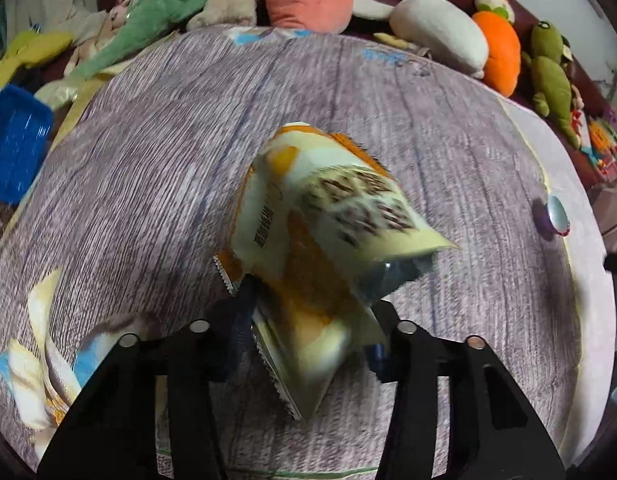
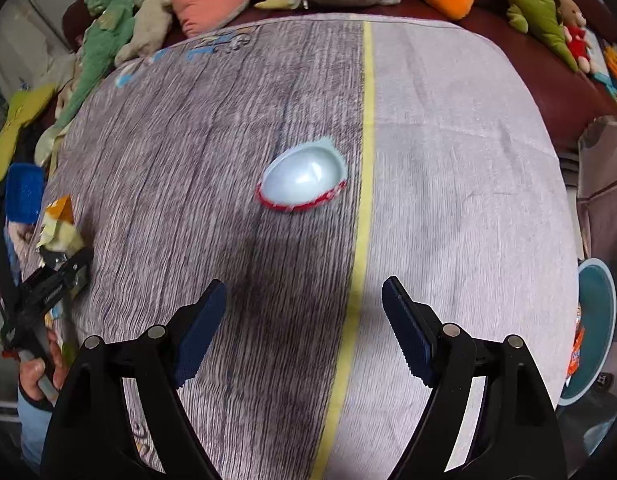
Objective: Collect trash
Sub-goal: 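Grasp the yellow pork-floss bread bag with the left tool while the right tool grasps the white lid, then carry the bread bag and white lid over the teal bin and open both tools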
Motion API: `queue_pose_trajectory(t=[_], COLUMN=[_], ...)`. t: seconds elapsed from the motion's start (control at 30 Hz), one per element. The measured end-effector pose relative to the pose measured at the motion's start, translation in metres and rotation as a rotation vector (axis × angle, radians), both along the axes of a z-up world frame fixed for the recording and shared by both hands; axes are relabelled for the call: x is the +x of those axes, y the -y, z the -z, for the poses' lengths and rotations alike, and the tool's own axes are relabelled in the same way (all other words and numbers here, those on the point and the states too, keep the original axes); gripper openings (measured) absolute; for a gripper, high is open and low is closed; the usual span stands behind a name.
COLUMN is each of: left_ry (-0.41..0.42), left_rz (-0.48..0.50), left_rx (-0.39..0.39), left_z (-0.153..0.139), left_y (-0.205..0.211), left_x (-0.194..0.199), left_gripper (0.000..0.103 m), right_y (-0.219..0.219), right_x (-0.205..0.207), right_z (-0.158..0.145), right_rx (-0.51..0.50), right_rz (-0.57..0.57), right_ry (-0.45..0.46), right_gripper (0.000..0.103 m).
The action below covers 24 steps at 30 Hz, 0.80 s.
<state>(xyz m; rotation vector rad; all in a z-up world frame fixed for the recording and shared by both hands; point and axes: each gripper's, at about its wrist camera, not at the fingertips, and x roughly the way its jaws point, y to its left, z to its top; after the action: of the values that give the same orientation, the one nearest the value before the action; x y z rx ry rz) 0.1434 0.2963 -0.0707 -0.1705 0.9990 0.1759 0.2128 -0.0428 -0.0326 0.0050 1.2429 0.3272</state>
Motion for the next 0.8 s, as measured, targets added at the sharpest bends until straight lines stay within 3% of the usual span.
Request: queue_pose_trajectory(t=[0.23, 0.5, 0.6, 0.63, 0.7, 0.8], left_ry=[0.041, 0.031, 0.023, 0.022, 0.017, 0.013], left_rz=[0.083, 0.177, 0.196, 0.201, 0.215, 0.239], left_rx=[-0.066, -0.104, -0.109, -0.108, -0.108, -0.104], left_z=[-0.017, -0.011, -0.007, -0.007, -0.006, -0.007], left_y=[0.039, 0.091, 0.105, 0.109, 0.12, 0.133], left_x=[0.017, 0.049, 0.058, 0.06, 0.064, 0.068], left_gripper=[0.041, 0.04, 0.04, 0.04, 0.04, 0.04], right_y=[-0.006, -0.019, -0.018, -0.018, -0.013, -0.005], right_x=[0.038, 0.071, 0.076, 0.076, 0.077, 0.074], right_z=[0.022, 0.05, 0.055, 0.054, 0.058, 0.055], right_rx=[0.039, 0.08, 0.067, 0.072, 0.091, 0.091], right_rz=[0.011, -0.003, -0.01, -0.026, -0.03, -0.026], right_ry=[-0.016, -0.026, -0.006, 0.004, -0.023, -0.007], right_gripper=[0.076, 0.076, 0.059, 0.036, 0.012, 0.008])
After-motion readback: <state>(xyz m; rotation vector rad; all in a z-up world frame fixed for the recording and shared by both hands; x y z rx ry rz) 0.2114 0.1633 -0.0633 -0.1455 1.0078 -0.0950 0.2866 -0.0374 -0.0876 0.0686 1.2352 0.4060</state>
